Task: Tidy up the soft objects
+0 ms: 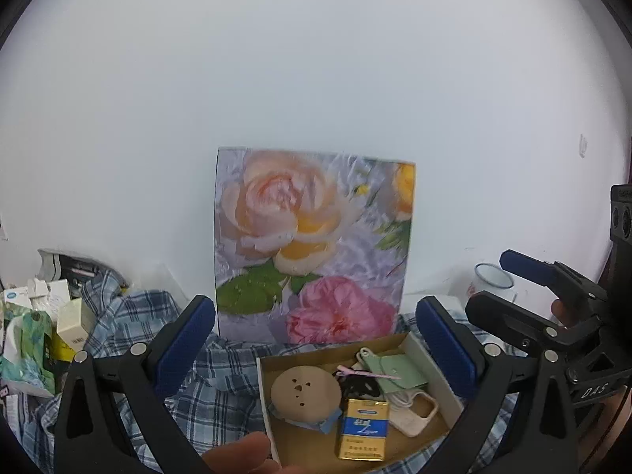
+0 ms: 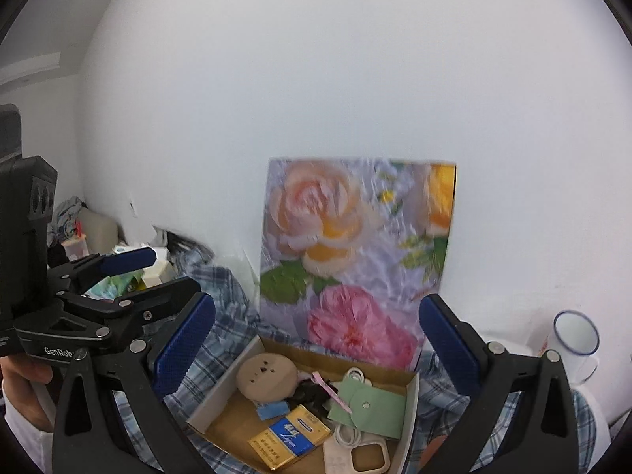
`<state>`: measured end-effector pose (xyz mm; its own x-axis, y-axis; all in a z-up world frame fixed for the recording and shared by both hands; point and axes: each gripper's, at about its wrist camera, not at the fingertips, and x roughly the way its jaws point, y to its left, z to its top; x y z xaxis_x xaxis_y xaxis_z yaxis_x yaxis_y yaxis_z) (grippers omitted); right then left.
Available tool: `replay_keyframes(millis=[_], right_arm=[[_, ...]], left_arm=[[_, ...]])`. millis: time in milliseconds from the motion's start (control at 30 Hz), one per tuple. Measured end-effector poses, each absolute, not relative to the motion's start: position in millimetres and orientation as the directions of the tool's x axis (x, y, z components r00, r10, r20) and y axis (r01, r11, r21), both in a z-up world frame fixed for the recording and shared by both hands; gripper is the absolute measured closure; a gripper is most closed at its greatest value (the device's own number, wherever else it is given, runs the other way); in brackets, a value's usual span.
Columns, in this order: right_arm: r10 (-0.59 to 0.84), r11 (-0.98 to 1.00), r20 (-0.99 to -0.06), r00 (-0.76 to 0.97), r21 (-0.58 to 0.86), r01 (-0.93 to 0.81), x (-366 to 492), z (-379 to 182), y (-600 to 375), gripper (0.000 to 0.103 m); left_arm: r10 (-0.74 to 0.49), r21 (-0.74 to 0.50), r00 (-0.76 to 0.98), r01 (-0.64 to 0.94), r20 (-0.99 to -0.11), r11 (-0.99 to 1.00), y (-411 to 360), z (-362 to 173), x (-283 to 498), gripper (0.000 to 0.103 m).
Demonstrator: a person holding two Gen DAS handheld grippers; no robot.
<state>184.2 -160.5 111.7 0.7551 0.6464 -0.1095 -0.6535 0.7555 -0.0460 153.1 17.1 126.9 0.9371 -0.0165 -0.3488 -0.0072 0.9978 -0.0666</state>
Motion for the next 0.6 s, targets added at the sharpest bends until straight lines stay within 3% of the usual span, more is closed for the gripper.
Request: replay_keyframes(millis=[200, 367, 600], right_arm=[[0.635, 0.758, -0.121, 0.763, -0.09, -0.646, 152, 131, -162, 0.0], [0.618, 0.774, -0.07, 0.783, -0.125, -0.621, 122, 150, -174, 0.0], [0.609, 0.779, -0.042, 0.792, -0.156, -0.607, 82, 166, -187, 0.0]], left_arm=[[-0.044, -0.063, 0.953, 0.026, -0.299, 0.998, 17, 156, 124, 0.0], [-0.092, -0.082, 0.961, 0.073, -0.26, 0.994, 15, 179, 101, 0.0], [-0.045, -0.051, 0.975, 0.035, -0.219, 0.998, -1, 209, 69, 0.0]])
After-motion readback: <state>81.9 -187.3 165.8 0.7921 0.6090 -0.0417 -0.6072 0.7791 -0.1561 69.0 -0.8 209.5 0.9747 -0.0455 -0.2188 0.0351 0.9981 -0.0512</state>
